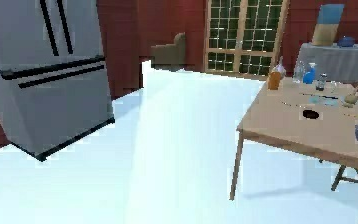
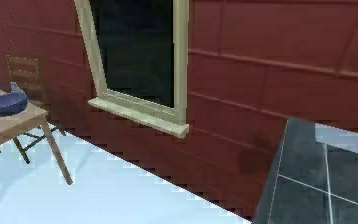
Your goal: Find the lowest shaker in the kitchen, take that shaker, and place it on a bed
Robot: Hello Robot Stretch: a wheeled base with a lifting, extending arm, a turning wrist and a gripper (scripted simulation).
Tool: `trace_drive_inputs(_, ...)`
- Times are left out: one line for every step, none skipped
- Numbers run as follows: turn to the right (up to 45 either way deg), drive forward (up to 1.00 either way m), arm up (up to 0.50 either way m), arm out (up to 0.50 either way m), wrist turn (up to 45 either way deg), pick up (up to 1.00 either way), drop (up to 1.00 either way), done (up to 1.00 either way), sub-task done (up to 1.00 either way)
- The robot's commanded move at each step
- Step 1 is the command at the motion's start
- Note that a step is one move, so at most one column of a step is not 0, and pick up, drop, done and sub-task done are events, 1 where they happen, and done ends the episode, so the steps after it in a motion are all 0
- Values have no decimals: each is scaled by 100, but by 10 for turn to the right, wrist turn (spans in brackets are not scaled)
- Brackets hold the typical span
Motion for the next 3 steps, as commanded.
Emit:
trace_drive_inputs(-450, 0, 0, 0, 0, 0, 0, 0, 0)
trace_drive_inputs(-150, 0, 0, 0, 0, 0, 0, 0, 0)
trace_drive_inputs(0, 15, 0, 0, 0, 0, 0, 0, 0)
